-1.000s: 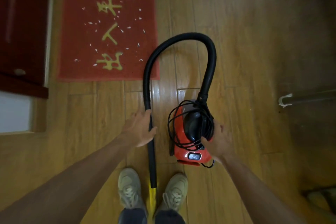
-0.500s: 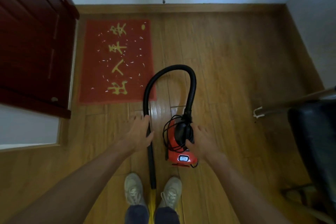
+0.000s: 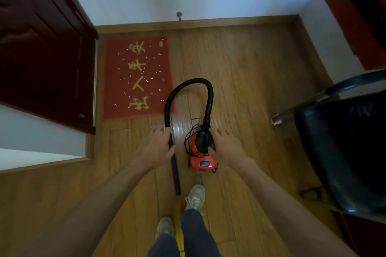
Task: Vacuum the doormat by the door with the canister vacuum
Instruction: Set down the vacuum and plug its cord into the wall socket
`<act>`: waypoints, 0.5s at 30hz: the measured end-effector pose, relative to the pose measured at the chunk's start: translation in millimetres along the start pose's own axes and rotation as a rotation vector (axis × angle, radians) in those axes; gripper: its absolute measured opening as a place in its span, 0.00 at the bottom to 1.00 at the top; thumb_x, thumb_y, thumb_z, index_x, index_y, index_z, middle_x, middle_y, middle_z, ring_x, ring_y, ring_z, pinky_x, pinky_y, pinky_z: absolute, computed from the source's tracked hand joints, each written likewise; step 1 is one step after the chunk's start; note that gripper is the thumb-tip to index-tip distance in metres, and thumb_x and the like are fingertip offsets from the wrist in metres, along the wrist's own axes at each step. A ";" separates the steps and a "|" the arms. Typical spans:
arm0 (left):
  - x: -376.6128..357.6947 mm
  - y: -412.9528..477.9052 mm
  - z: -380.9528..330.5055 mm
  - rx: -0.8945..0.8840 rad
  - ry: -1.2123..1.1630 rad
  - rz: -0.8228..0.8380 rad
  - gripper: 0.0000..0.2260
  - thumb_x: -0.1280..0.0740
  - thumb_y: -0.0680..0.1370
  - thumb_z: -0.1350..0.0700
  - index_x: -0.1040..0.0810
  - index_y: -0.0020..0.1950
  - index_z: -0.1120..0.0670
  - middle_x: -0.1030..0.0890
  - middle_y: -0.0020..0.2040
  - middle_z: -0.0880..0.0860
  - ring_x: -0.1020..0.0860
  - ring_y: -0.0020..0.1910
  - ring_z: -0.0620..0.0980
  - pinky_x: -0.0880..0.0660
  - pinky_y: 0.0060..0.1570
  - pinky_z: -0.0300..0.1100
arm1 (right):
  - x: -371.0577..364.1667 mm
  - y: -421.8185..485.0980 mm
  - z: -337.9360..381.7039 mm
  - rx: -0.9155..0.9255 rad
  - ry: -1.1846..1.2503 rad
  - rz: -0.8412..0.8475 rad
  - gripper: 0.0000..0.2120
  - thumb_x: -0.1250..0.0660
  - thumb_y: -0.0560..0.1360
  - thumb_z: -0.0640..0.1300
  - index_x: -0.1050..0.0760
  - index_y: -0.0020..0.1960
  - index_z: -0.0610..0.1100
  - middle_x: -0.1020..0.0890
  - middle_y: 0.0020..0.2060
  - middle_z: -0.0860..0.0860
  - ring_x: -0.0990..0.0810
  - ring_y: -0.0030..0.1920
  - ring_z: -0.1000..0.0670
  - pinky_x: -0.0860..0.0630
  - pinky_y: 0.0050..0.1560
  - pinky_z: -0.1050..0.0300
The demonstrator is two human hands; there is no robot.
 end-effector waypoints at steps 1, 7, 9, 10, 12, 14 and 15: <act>6.7 -9.3 -1.3 -0.007 -0.021 0.005 0.20 0.33 0.77 0.48 0.28 0.65 0.57 0.24 0.60 0.57 0.26 0.58 0.55 0.27 0.50 0.46 | 4.3 -10.9 4.0 0.001 -0.003 -0.011 0.31 0.38 0.79 0.51 0.43 0.78 0.44 0.30 0.69 0.45 0.32 0.69 0.42 0.30 0.66 0.50; 48.6 -70.4 -3.0 -0.057 -0.018 -0.048 0.22 0.34 0.78 0.49 0.30 0.70 0.57 0.25 0.63 0.58 0.25 0.60 0.56 0.28 0.51 0.44 | 20.3 -77.6 30.4 -0.008 -0.003 -0.094 0.30 0.39 0.79 0.52 0.42 0.78 0.45 0.29 0.69 0.46 0.31 0.68 0.43 0.31 0.68 0.50; 58.7 -92.4 -3.0 -0.078 0.010 -0.073 0.22 0.34 0.78 0.48 0.29 0.69 0.56 0.24 0.61 0.57 0.24 0.58 0.55 0.27 0.49 0.44 | 22.7 -98.8 39.7 -0.028 0.025 -0.115 0.30 0.38 0.79 0.52 0.42 0.77 0.46 0.30 0.70 0.47 0.32 0.69 0.44 0.31 0.68 0.50; 62.4 -103.2 -2.9 -0.092 0.011 -0.087 0.22 0.33 0.77 0.48 0.29 0.68 0.56 0.24 0.60 0.57 0.23 0.56 0.55 0.26 0.48 0.45 | 23.8 -109.0 44.5 -0.039 0.042 -0.124 0.29 0.38 0.80 0.52 0.42 0.78 0.46 0.30 0.71 0.48 0.32 0.70 0.44 0.31 0.69 0.50; 69.1 -123.6 -3.1 -0.121 0.012 -0.114 0.22 0.33 0.77 0.48 0.28 0.67 0.57 0.24 0.60 0.58 0.23 0.56 0.55 0.23 0.48 0.46 | 25.2 -129.2 54.8 -0.055 0.063 -0.144 0.29 0.38 0.80 0.51 0.42 0.78 0.47 0.32 0.72 0.49 0.34 0.71 0.44 0.32 0.70 0.50; 74.5 -143.1 -3.0 -0.137 0.020 -0.136 0.21 0.34 0.77 0.47 0.27 0.66 0.56 0.24 0.61 0.57 0.23 0.57 0.54 0.22 0.50 0.46 | 23.6 -147.8 64.7 -0.066 0.067 -0.155 0.29 0.39 0.80 0.50 0.42 0.78 0.47 0.33 0.73 0.48 0.35 0.72 0.44 0.34 0.71 0.50; 76.4 -153.0 -3.8 -0.146 0.019 -0.147 0.21 0.34 0.77 0.46 0.27 0.65 0.56 0.24 0.60 0.56 0.23 0.56 0.54 0.22 0.50 0.47 | 21.6 -157.3 69.1 -0.077 0.072 -0.155 0.29 0.39 0.80 0.50 0.43 0.78 0.46 0.33 0.73 0.48 0.35 0.72 0.44 0.35 0.72 0.51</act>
Point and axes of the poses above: each hand's wrist, its own y-axis towards the middle knuckle, its own x-axis out of the back of the hand, z = x × y, the point moved 6 cm from there along y, towards the middle knuckle
